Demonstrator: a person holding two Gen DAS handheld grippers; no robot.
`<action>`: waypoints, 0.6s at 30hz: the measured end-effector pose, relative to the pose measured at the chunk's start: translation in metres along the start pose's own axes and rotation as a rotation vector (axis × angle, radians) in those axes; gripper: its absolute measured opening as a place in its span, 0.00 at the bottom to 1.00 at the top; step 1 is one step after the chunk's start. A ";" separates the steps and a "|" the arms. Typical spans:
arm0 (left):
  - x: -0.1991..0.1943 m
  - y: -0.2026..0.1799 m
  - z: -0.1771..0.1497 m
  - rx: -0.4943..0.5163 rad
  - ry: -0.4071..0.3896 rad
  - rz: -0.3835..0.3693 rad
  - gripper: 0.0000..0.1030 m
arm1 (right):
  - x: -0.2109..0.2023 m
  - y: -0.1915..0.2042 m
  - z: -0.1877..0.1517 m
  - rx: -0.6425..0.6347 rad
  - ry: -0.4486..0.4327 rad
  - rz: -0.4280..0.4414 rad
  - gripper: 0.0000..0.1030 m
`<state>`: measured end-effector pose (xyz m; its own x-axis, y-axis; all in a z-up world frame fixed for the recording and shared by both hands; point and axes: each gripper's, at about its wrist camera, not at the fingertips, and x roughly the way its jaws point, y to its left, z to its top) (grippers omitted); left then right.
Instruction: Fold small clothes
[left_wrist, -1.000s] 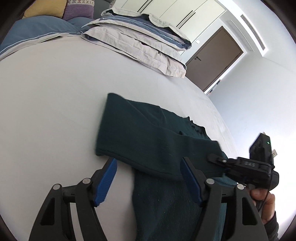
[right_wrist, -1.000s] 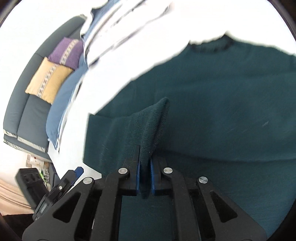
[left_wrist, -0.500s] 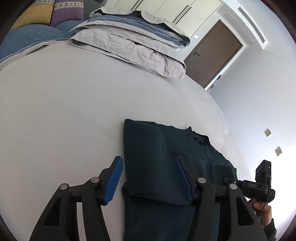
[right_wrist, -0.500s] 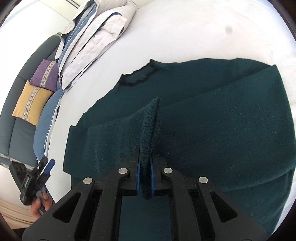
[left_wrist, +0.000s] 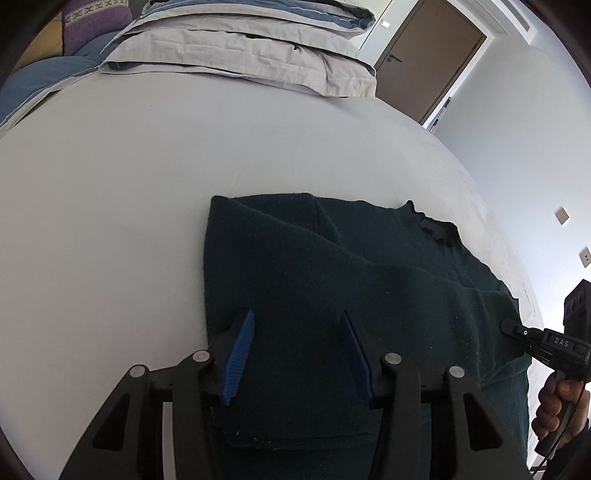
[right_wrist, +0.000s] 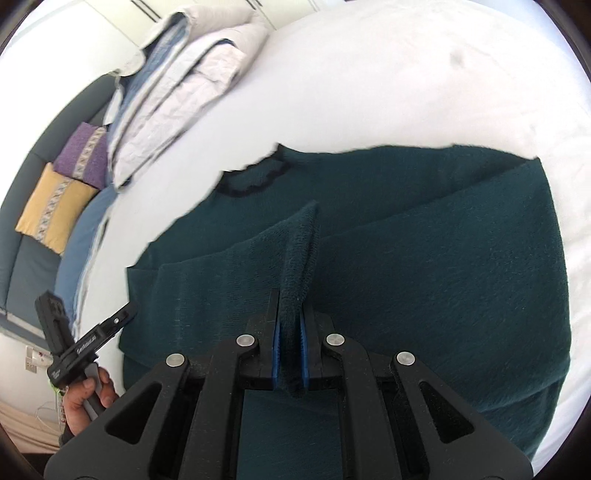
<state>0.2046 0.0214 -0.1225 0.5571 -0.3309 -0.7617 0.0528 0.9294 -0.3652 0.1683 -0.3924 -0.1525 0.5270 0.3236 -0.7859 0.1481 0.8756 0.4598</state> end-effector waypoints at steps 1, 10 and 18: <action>0.001 -0.001 -0.001 0.015 -0.001 0.008 0.49 | 0.006 -0.006 -0.001 0.012 0.016 -0.009 0.07; -0.023 0.020 0.018 -0.064 -0.058 -0.016 0.47 | 0.010 -0.018 -0.001 0.048 -0.016 0.019 0.07; 0.013 0.008 0.017 0.050 -0.010 0.064 0.47 | 0.015 -0.024 0.003 0.057 -0.029 0.018 0.06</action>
<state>0.2269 0.0269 -0.1260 0.5693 -0.2689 -0.7769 0.0574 0.9557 -0.2886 0.1751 -0.4099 -0.1740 0.5541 0.3278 -0.7652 0.1854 0.8475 0.4973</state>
